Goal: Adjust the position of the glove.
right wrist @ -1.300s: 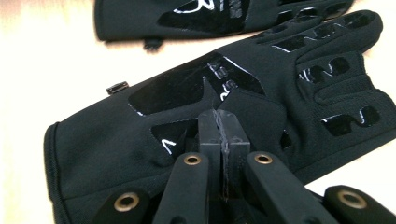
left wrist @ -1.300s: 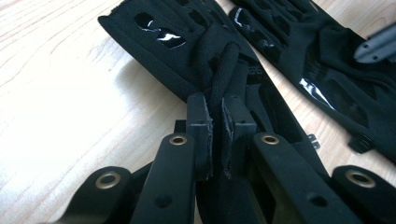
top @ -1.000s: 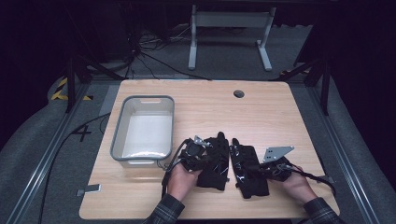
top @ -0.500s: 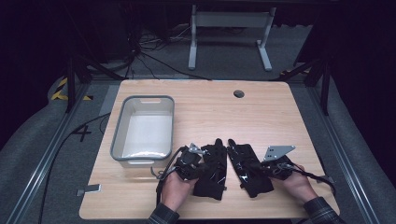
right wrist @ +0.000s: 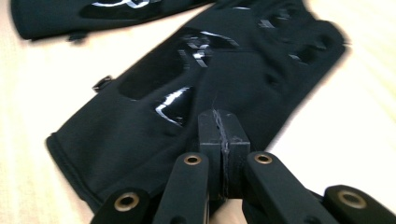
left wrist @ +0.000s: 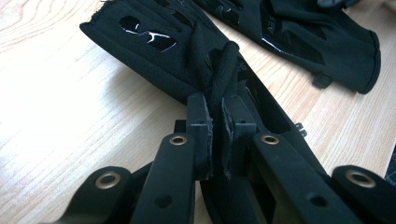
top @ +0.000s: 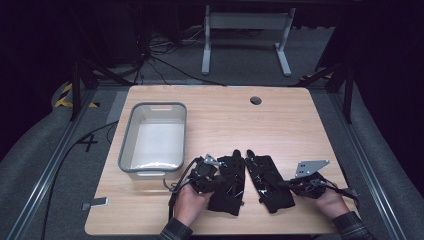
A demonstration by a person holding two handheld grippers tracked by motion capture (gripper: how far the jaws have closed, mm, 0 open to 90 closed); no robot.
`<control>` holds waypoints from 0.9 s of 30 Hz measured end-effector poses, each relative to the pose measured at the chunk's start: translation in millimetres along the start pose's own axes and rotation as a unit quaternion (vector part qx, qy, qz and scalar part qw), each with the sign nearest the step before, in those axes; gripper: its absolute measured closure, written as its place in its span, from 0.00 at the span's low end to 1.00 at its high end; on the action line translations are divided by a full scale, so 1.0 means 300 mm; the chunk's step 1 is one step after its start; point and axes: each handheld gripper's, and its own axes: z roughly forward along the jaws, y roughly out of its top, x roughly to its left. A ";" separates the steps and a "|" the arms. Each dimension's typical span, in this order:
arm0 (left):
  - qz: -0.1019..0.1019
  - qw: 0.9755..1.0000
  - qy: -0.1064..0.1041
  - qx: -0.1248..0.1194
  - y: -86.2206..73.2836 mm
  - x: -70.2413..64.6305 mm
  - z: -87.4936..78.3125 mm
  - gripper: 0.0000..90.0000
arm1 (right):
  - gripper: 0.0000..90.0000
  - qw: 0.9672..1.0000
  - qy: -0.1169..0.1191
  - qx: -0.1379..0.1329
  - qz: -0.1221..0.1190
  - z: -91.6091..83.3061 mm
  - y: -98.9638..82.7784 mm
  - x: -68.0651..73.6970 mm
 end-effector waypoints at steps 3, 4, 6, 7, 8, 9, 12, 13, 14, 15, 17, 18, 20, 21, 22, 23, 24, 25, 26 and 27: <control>-0.003 1.000 -0.002 -0.003 0.002 0.001 0.003 0.93 | 1.00 1.000 0.020 -0.004 -0.003 0.019 0.009 0.017; -0.002 1.000 -0.004 -0.003 0.002 0.000 0.004 0.93 | 1.00 1.000 0.025 -0.005 -0.002 0.025 0.011 0.021; 0.000 1.000 -0.006 -0.005 0.005 -0.002 0.004 0.93 | 1.00 1.000 0.026 -0.004 -0.004 0.032 0.017 0.025; 0.001 1.000 -0.007 -0.005 0.006 -0.002 0.005 0.93 | 1.00 1.000 0.027 -0.004 -0.006 0.035 0.022 0.029; -0.001 1.000 -0.009 -0.006 0.007 -0.004 0.004 0.93 | 1.00 1.000 0.029 -0.004 -0.007 0.039 0.025 0.031; 0.000 1.000 -0.009 -0.008 0.008 -0.006 0.004 0.93 | 1.00 0.999 0.031 -0.004 -0.010 0.045 0.029 0.035; 0.001 1.000 -0.010 -0.011 0.011 -0.007 0.004 0.93 | 1.00 0.999 0.037 -0.005 -0.014 0.058 0.042 0.045; 0.001 1.000 -0.010 -0.011 0.013 -0.007 0.004 0.93 | 1.00 0.999 0.041 -0.007 -0.013 0.062 0.043 0.044; 0.002 1.000 -0.011 -0.014 0.014 -0.006 0.004 0.93 | 1.00 0.999 0.042 -0.008 -0.012 0.063 0.044 0.043; 0.002 1.000 -0.012 -0.017 0.015 -0.005 0.002 0.93 | 1.00 0.999 0.043 -0.007 -0.012 0.063 0.044 0.043; 0.003 1.000 -0.010 -0.022 0.020 -0.005 -0.002 0.93 | 1.00 0.999 0.042 -0.007 -0.013 0.063 0.044 0.043; 0.003 1.000 -0.011 -0.026 0.022 -0.004 -0.007 0.93 | 1.00 0.999 0.043 -0.007 -0.013 0.062 0.044 0.042; 0.002 0.999 -0.016 -0.036 0.027 0.000 -0.015 0.93 | 1.00 0.999 0.043 -0.007 -0.012 0.062 0.044 0.042; 0.003 0.999 -0.014 -0.039 0.029 -0.001 -0.019 0.93 | 1.00 0.999 0.043 -0.007 -0.013 0.063 0.045 0.042; 0.004 0.999 -0.015 -0.044 0.032 -0.002 -0.023 0.93 | 1.00 0.999 0.043 -0.007 -0.013 0.063 0.045 0.041; 0.007 0.999 -0.012 -0.048 0.035 -0.002 -0.027 0.93 | 1.00 0.999 0.044 -0.007 -0.012 0.064 0.046 0.041; 0.007 0.999 -0.014 -0.050 0.038 -0.004 -0.030 0.93 | 1.00 0.999 0.044 -0.007 -0.012 0.065 0.046 0.041; 0.008 0.999 -0.013 -0.050 0.042 -0.005 -0.032 0.93 | 1.00 0.999 0.044 -0.007 -0.012 0.065 0.047 0.040; 0.007 0.999 -0.014 -0.050 0.044 -0.007 -0.030 0.93 | 1.00 0.999 0.045 -0.008 -0.012 0.066 0.048 0.040; 0.007 0.999 -0.012 -0.048 0.045 -0.007 -0.029 0.93 | 1.00 0.999 0.045 -0.008 -0.012 0.067 0.048 0.039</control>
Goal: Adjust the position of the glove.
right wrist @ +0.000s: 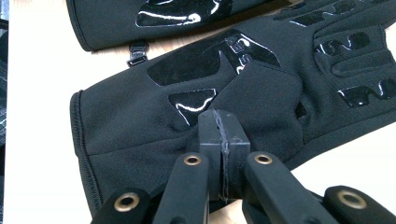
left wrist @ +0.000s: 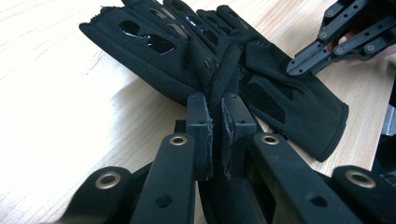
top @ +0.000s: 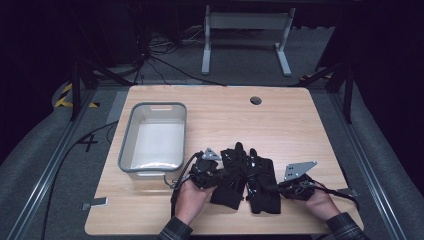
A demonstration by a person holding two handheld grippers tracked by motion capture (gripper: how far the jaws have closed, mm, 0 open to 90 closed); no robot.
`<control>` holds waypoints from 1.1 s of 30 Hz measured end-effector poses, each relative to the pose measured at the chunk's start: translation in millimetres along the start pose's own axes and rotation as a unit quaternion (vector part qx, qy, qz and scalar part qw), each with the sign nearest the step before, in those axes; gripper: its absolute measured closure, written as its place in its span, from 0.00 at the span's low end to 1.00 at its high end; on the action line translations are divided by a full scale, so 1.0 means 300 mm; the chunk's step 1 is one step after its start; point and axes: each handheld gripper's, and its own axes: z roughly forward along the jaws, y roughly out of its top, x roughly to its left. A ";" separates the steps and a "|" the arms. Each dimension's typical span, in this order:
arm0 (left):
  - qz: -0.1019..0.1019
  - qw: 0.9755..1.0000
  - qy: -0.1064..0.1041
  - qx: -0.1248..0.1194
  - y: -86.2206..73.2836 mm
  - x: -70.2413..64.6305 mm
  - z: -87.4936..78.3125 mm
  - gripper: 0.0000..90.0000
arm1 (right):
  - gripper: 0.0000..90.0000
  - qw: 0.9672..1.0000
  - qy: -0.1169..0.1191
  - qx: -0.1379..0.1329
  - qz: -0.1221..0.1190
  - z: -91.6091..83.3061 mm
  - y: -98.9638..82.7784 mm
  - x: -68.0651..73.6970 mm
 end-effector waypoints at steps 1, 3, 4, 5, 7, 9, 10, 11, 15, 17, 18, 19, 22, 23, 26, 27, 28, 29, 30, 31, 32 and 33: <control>0.000 1.000 0.002 0.005 0.000 0.000 0.002 0.93 | 1.00 1.000 0.000 0.000 0.000 0.000 0.000 0.000; -0.003 1.000 0.003 0.009 -0.003 0.001 0.004 0.93 | 1.00 1.000 -0.003 0.000 0.000 -0.001 0.000 -0.001; -0.006 1.000 0.005 0.010 -0.005 0.002 0.005 0.93 | 1.00 1.000 -0.003 0.000 0.000 -0.002 0.000 0.000; -0.006 1.000 0.007 0.010 -0.006 0.004 0.005 0.93 | 1.00 1.000 -0.003 0.000 0.000 -0.002 0.000 0.000; -0.008 1.000 0.009 0.012 -0.006 0.003 0.006 0.93 | 1.00 1.000 -0.001 0.000 -0.001 0.000 0.001 0.000; -0.008 1.000 0.008 0.014 -0.006 0.001 0.011 0.93 | 1.00 1.000 -0.001 -0.001 0.000 0.002 0.002 0.001; -0.008 1.000 0.008 0.014 -0.006 0.000 0.013 0.93 | 1.00 1.000 -0.002 0.001 -0.002 0.004 0.006 0.003; -0.007 1.000 0.009 0.016 -0.005 -0.002 0.016 0.92 | 1.00 1.000 -0.003 0.003 -0.007 0.005 0.011 0.007; -0.005 1.000 0.008 0.012 -0.001 -0.009 0.021 0.92 | 1.00 1.000 0.003 0.004 -0.014 0.024 0.028 0.018; -0.005 1.000 0.002 0.008 0.002 -0.011 0.023 0.92 | 1.00 1.000 0.003 0.005 -0.015 0.027 0.031 0.016; -0.007 1.000 -0.001 0.007 0.004 -0.012 0.024 0.92 | 1.00 1.000 0.004 0.005 -0.014 0.027 0.031 0.016; -0.007 1.000 -0.004 0.005 0.007 -0.014 0.024 0.92 | 1.00 1.000 0.003 0.005 -0.015 0.028 0.031 0.015; -0.007 1.000 -0.012 0.001 0.017 -0.020 0.028 0.91 | 1.00 1.000 0.003 0.005 -0.014 0.028 0.031 0.014; -0.007 1.000 -0.013 -0.001 0.023 -0.024 0.030 0.91 | 1.00 1.000 0.002 0.005 -0.014 0.028 0.031 0.014; -0.007 1.000 -0.024 -0.011 0.039 -0.034 0.038 0.91 | 1.00 1.000 0.002 0.004 -0.013 0.028 0.031 0.013; -0.007 1.000 -0.027 -0.013 0.043 -0.037 0.040 0.91 | 1.00 1.000 0.001 0.003 -0.014 0.027 0.031 0.013; -0.006 1.000 -0.026 -0.013 0.047 -0.042 0.043 0.91 | 1.00 1.000 -0.001 0.001 -0.014 0.023 0.030 0.012; -0.004 1.000 -0.025 -0.012 0.051 -0.045 0.045 0.91 | 1.00 1.000 -0.003 -0.002 -0.011 0.016 0.029 0.008; -0.004 1.000 -0.026 -0.013 0.052 -0.046 0.046 0.91 | 1.00 1.000 -0.007 -0.005 -0.008 0.004 0.027 0.004; -0.005 1.000 -0.027 -0.015 0.053 -0.047 0.046 0.91 | 1.00 1.000 -0.015 -0.007 -0.007 -0.010 0.024 0.000; -0.005 0.999 -0.027 -0.016 0.054 -0.048 0.047 0.91 | 1.00 1.000 -0.019 -0.010 -0.006 -0.023 0.019 -0.005; -0.005 0.999 -0.027 -0.016 0.055 -0.049 0.048 0.91 | 1.00 1.000 -0.020 -0.015 0.000 -0.034 0.010 -0.011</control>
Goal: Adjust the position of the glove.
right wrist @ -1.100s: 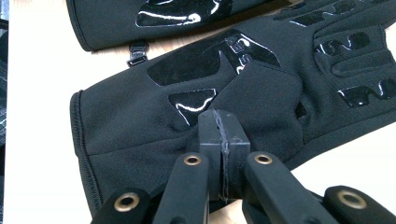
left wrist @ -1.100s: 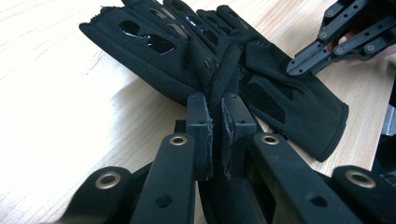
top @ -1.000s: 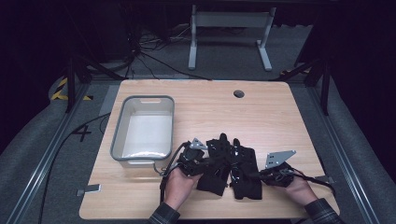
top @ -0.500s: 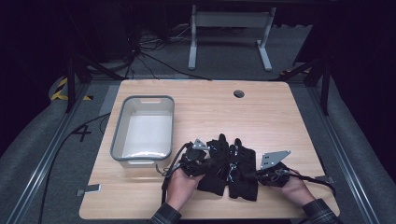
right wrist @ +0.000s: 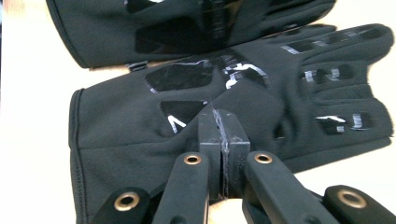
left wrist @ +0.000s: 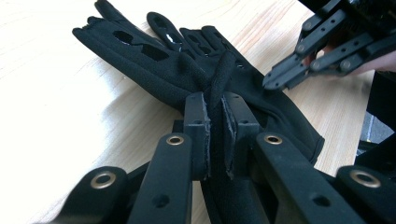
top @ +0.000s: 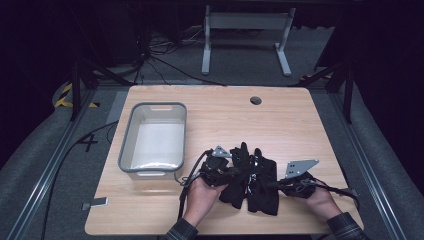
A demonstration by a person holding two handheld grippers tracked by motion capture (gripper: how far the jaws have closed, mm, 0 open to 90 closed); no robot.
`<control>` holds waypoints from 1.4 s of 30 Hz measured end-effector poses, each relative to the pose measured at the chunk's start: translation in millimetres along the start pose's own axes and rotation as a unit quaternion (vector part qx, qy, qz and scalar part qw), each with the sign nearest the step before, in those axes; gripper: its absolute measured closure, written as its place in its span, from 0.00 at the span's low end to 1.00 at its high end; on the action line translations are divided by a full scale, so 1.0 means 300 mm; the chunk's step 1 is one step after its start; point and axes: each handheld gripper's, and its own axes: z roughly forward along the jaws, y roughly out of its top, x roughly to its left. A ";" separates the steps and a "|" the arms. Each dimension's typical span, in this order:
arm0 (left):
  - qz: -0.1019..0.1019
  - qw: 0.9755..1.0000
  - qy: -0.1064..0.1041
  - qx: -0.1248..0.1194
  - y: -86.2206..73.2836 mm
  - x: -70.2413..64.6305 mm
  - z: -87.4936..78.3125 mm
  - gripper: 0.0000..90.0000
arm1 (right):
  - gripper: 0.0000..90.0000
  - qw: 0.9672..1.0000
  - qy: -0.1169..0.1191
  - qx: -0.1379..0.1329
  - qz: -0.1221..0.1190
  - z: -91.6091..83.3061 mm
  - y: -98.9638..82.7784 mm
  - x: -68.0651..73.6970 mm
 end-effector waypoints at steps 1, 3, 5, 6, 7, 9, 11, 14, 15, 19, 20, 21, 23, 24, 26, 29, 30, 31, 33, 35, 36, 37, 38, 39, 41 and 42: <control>0.000 1.000 0.000 0.000 0.001 -0.001 0.000 0.91 | 1.00 1.000 -0.004 0.004 0.005 -0.005 -0.010 -0.006; 0.001 1.000 0.000 -0.002 0.005 -0.003 0.002 0.91 | 1.00 1.000 -0.011 0.012 0.006 -0.008 -0.027 -0.015; 0.000 1.000 -0.004 -0.005 0.009 -0.007 0.006 0.91 | 1.00 1.000 -0.014 0.014 0.009 -0.010 -0.031 -0.021; 0.001 1.000 -0.006 -0.005 0.011 -0.010 0.008 0.91 | 1.00 1.000 -0.015 0.017 0.007 -0.007 -0.030 -0.023; 0.002 1.000 -0.007 -0.005 0.015 -0.014 0.011 0.91 | 1.00 1.000 -0.014 0.020 0.009 0.000 -0.031 -0.022; 0.004 1.000 -0.011 -0.005 0.021 -0.024 0.019 0.91 | 1.00 1.000 -0.011 0.018 0.009 0.008 -0.029 -0.024; 0.007 1.000 -0.014 -0.008 0.029 -0.033 0.030 0.91 | 1.00 1.000 -0.011 0.019 0.008 0.012 -0.026 -0.023; 0.013 1.000 -0.018 -0.007 0.039 -0.046 0.045 0.91 | 1.00 1.000 -0.011 0.018 0.009 0.013 -0.026 -0.023; 0.013 1.000 -0.021 -0.008 0.041 -0.051 0.051 0.91 | 1.00 1.000 -0.011 0.018 0.009 0.013 -0.026 -0.023; 0.014 0.999 -0.031 -0.008 0.053 -0.066 0.085 0.90 | 1.00 1.000 -0.010 0.017 0.009 0.014 -0.026 -0.023; 0.013 0.999 -0.033 -0.006 0.055 -0.068 0.091 0.89 | 1.00 1.000 -0.010 0.017 0.009 0.014 -0.026 -0.023; 0.015 0.999 -0.038 -0.009 0.058 -0.069 0.100 0.88 | 1.00 1.000 -0.010 0.017 0.008 0.014 -0.026 -0.023; 0.017 0.999 -0.043 -0.011 0.063 -0.077 0.118 0.86 | 1.00 1.000 -0.011 0.017 0.008 0.014 -0.026 -0.022; 0.015 0.999 -0.046 -0.013 0.064 -0.080 0.123 0.84 | 1.00 1.000 -0.011 0.017 0.007 0.014 -0.026 -0.022; 0.019 0.998 -0.048 -0.020 0.069 -0.084 0.130 0.78 | 1.00 1.000 -0.011 0.016 0.006 0.014 -0.026 -0.022; 0.030 0.998 -0.049 -0.033 0.082 -0.094 0.124 0.66 | 1.00 1.000 -0.010 0.016 0.005 0.013 -0.026 -0.023; 0.034 0.998 -0.048 -0.038 0.087 -0.097 0.117 0.63 | 1.00 1.000 -0.011 0.015 0.005 0.012 -0.026 -0.024; 0.036 0.997 -0.046 -0.043 0.090 -0.098 0.112 0.62 | 1.00 1.000 -0.012 0.015 0.005 0.011 -0.026 -0.024; 0.042 0.997 -0.045 -0.053 0.100 -0.095 0.096 0.63 | 1.00 1.000 -0.012 0.014 0.006 0.007 -0.025 -0.026; 0.042 0.997 -0.044 -0.054 0.102 -0.086 0.086 0.70 | 1.00 1.000 -0.015 0.012 0.007 0.003 -0.026 -0.027; 0.041 0.997 -0.045 -0.052 0.101 -0.082 0.086 0.74 | 1.00 1.000 -0.017 0.013 0.007 0.002 -0.027 -0.028; 0.039 0.997 -0.045 -0.046 0.096 -0.076 0.088 0.79 | 1.00 1.000 -0.016 0.014 0.007 0.001 -0.028 -0.029; 0.039 0.997 -0.043 -0.040 0.090 -0.070 0.094 0.84 | 1.00 1.000 -0.017 0.012 0.008 -0.002 -0.029 -0.029; 0.042 0.998 -0.039 -0.033 0.084 -0.066 0.101 0.87 | 1.00 1.000 -0.021 0.012 0.008 -0.008 -0.030 -0.032; 0.050 0.998 -0.026 -0.018 0.070 -0.059 0.120 0.91 | 1.00 1.000 -0.027 0.010 0.010 -0.020 -0.032 -0.035; 0.050 0.998 -0.026 -0.018 0.070 -0.059 0.120 0.93 | 1.00 1.000 -0.027 0.010 0.010 -0.020 -0.032 -0.035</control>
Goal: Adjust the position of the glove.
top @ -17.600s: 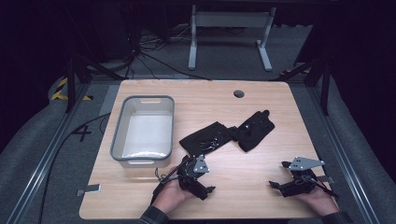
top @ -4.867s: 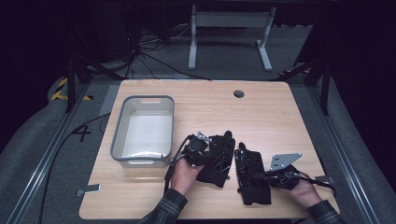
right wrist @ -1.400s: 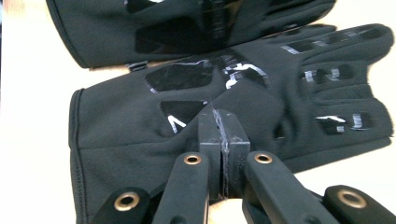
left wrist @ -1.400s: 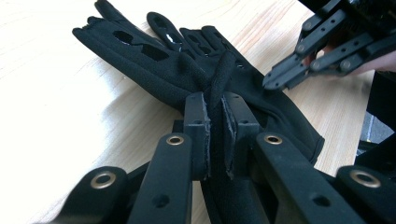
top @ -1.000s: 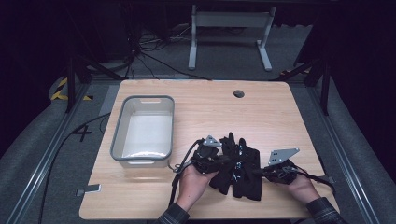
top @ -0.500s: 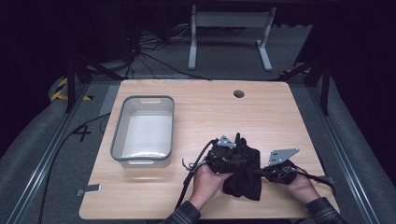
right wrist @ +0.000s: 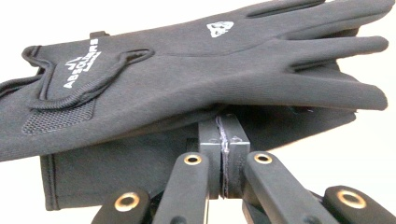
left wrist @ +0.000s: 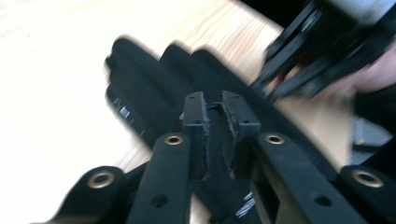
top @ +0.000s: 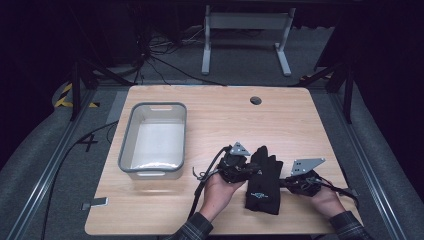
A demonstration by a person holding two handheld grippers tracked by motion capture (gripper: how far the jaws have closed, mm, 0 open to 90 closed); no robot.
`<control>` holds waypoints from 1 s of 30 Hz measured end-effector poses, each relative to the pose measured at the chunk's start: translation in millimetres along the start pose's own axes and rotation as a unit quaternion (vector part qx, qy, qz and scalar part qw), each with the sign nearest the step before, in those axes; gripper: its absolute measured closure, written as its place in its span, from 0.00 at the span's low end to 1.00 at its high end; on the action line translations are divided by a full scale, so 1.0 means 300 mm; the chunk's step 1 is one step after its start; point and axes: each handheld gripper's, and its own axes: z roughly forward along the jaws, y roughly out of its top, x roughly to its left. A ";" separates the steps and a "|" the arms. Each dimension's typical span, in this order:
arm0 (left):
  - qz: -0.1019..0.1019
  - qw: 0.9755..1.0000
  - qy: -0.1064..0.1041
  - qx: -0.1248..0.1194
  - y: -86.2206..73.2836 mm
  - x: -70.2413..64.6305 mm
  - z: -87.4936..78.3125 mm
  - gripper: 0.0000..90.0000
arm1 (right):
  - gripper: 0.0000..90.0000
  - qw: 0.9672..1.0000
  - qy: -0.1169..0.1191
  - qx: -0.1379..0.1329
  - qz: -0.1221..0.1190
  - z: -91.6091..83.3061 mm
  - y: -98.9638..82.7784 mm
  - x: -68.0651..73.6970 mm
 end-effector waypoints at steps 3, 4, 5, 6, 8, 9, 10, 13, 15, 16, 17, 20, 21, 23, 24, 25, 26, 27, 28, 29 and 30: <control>-0.003 1.000 0.003 0.019 -0.024 0.015 0.029 0.94 | 1.00 1.000 -0.011 -0.003 0.005 -0.020 -0.010 -0.014; -0.003 1.000 0.003 0.024 -0.029 0.018 0.035 0.95 | 1.00 1.000 -0.015 -0.004 0.008 -0.030 -0.015 -0.021; -0.004 1.000 0.004 0.028 -0.036 0.023 0.046 0.96 | 1.00 1.000 -0.019 -0.005 0.009 -0.035 -0.018 -0.025; -0.004 0.999 0.004 0.032 -0.040 0.026 0.053 0.96 | 1.00 1.000 -0.023 -0.007 0.014 -0.045 -0.021 -0.031; -0.002 0.999 0.003 0.037 -0.047 0.029 0.066 0.96 | 1.00 0.999 -0.028 -0.013 0.017 -0.060 -0.025 -0.040; -0.002 0.999 0.003 0.040 -0.051 0.028 0.073 0.96 | 1.00 0.999 -0.030 -0.016 0.019 -0.066 -0.027 -0.043; 0.001 0.999 0.003 0.043 -0.053 0.029 0.077 0.96 | 1.00 0.999 -0.030 -0.018 0.021 -0.073 -0.028 -0.046; 0.005 0.999 0.003 0.050 -0.063 0.026 0.094 0.96 | 1.00 0.999 -0.032 -0.022 0.024 -0.079 -0.030 -0.050; 0.009 0.998 0.006 0.058 -0.066 0.023 0.103 0.95 | 1.00 0.999 -0.026 -0.028 0.028 -0.081 -0.028 -0.052; 0.011 0.998 0.007 0.060 -0.068 0.022 0.107 0.95 | 1.00 0.999 -0.024 -0.029 0.028 -0.079 -0.027 -0.051; 0.014 0.998 0.007 0.063 -0.069 0.021 0.110 0.95 | 1.00 0.999 -0.023 -0.029 0.028 -0.076 -0.026 -0.051; 0.019 0.997 0.012 0.072 -0.074 0.020 0.122 0.95 | 1.00 0.999 -0.018 -0.027 0.028 -0.061 -0.022 -0.048; 0.020 0.997 0.013 0.072 -0.078 0.018 0.129 0.95 | 1.00 0.999 -0.018 -0.027 0.028 -0.061 -0.022 -0.048; 0.025 0.997 0.015 0.074 -0.078 0.017 0.133 0.95 | 1.00 0.999 -0.015 -0.027 0.029 -0.053 -0.016 -0.047; 0.026 0.997 0.015 0.074 -0.078 0.016 0.132 0.95 | 1.00 0.999 -0.013 -0.028 0.029 -0.049 -0.015 -0.046; 0.025 0.997 0.014 0.074 -0.079 0.017 0.132 0.95 | 1.00 0.999 -0.013 -0.027 0.028 -0.045 -0.013 -0.046; 0.026 0.997 0.014 0.073 -0.079 0.018 0.132 0.95 | 1.00 0.999 -0.012 -0.026 0.028 -0.043 -0.011 -0.046; 0.025 0.997 0.013 0.073 -0.080 0.018 0.132 0.95 | 1.00 0.999 -0.011 -0.026 0.027 -0.042 -0.011 -0.046; 0.025 0.997 0.013 0.074 -0.080 0.019 0.132 0.95 | 1.00 0.999 -0.012 -0.025 0.027 -0.040 -0.010 -0.045; 0.027 0.997 0.013 0.074 -0.080 0.018 0.132 0.95 | 1.00 0.999 -0.011 -0.024 0.027 -0.037 -0.009 -0.044; 0.027 0.997 0.013 0.075 -0.079 0.018 0.131 0.95 | 1.00 0.999 -0.010 -0.022 0.026 -0.034 -0.009 -0.043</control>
